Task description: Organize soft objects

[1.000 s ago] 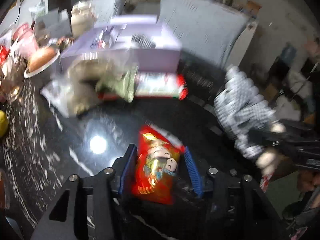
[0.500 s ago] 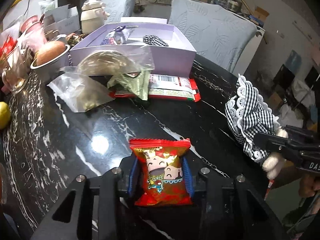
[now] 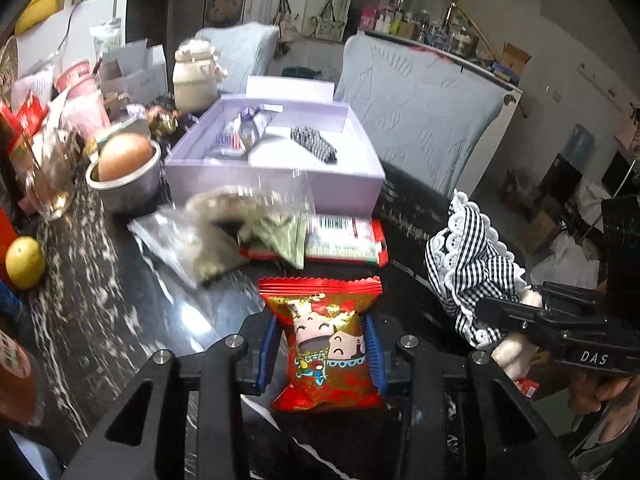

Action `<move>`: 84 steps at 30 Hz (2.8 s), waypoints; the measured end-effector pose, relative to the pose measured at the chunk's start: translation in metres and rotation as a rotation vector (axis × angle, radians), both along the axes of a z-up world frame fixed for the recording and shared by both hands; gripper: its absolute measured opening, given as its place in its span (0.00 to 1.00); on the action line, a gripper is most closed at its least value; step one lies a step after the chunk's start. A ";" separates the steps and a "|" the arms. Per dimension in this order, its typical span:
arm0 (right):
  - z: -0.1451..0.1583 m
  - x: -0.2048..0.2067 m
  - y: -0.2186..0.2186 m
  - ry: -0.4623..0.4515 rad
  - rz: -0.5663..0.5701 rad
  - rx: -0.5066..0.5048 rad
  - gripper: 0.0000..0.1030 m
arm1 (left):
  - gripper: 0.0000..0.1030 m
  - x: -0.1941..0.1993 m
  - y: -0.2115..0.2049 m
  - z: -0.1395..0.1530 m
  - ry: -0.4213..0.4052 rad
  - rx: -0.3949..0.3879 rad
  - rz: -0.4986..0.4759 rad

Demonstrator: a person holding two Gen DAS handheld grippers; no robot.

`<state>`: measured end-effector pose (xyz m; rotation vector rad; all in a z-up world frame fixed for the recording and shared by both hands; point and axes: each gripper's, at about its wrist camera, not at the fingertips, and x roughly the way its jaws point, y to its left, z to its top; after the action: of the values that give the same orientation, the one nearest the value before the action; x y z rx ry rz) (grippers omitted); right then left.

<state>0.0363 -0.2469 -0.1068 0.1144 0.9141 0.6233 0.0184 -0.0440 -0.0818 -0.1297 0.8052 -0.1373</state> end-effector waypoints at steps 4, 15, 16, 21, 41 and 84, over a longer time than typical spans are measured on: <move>0.019 0.002 0.004 -0.041 0.012 0.009 0.39 | 0.35 0.002 0.003 0.019 -0.054 0.003 0.000; 0.068 0.023 0.022 -0.157 0.026 0.011 0.39 | 0.35 0.021 0.009 0.067 -0.202 0.011 -0.010; 0.072 0.026 0.023 -0.166 0.024 0.008 0.39 | 0.35 0.023 0.009 0.072 -0.217 0.012 -0.010; 0.095 0.042 0.027 -0.216 0.019 0.009 0.39 | 0.35 0.037 0.012 0.092 -0.284 0.020 -0.001; 0.134 0.137 0.065 -0.344 -0.010 -0.002 0.39 | 0.35 0.153 0.047 0.117 -0.378 0.073 0.051; 0.012 0.248 0.117 -0.112 -0.016 -0.167 0.42 | 0.35 0.271 0.053 -0.021 0.112 0.195 0.064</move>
<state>0.2846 -0.1297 -0.0949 -0.0624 0.8525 0.5307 0.2896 0.0087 -0.1025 0.0211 0.9209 0.0093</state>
